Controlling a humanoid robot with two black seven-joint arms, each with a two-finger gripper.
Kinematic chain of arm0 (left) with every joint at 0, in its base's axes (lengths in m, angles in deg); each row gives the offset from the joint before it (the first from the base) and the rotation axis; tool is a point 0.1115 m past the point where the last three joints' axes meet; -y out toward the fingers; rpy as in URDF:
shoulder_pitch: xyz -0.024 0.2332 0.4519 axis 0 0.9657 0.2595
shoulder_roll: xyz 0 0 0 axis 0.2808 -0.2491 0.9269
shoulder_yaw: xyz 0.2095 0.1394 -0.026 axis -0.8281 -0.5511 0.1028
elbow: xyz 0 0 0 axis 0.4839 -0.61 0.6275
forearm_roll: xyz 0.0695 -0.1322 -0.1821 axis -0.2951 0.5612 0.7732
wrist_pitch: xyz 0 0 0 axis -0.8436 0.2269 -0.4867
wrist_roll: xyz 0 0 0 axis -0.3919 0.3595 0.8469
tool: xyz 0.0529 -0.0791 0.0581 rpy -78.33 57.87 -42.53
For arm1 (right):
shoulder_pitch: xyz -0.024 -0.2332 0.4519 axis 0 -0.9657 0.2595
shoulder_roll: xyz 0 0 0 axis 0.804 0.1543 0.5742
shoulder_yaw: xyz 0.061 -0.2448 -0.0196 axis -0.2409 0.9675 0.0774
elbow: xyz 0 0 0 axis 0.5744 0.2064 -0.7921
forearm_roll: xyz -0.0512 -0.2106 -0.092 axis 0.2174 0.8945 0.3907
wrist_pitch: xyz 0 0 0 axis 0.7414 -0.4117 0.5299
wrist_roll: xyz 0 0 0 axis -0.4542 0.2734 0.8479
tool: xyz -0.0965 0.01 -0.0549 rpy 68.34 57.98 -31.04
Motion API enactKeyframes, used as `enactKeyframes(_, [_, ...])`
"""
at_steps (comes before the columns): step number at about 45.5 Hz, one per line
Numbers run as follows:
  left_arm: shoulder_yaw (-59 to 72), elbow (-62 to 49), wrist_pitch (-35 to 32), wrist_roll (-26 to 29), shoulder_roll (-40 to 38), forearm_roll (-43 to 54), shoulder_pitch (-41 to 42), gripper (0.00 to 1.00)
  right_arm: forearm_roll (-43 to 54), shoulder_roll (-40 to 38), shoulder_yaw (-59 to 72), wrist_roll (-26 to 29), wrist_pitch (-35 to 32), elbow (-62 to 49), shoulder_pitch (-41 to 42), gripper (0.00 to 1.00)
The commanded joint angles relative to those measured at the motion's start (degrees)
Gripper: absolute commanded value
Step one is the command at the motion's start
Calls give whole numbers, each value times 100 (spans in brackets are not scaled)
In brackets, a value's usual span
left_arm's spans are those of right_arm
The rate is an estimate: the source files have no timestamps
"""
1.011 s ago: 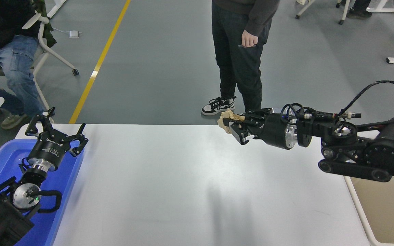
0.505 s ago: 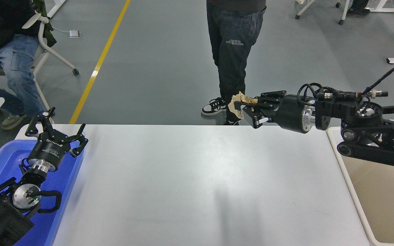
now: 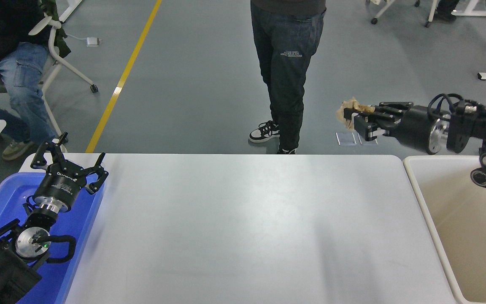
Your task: Clean the table surface
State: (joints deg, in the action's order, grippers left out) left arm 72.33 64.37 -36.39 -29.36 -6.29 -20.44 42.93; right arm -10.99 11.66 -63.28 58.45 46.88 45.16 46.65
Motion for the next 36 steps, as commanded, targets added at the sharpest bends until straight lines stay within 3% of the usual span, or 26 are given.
enactKeyframes(1, [0,1,0,2,0,-6,0,100,-328,-594,-51,-20,78,-516,-491,0])
enactKeyframes(17, [0,1,0,2,0,3,0,100,-1216,-612,-68,-38,183,-1905,-1510,0])
enactKeyframes(36, [0,1,0,2,0,3,0,100,-2561,442,-297,-46,271,-3917,-3215,0])
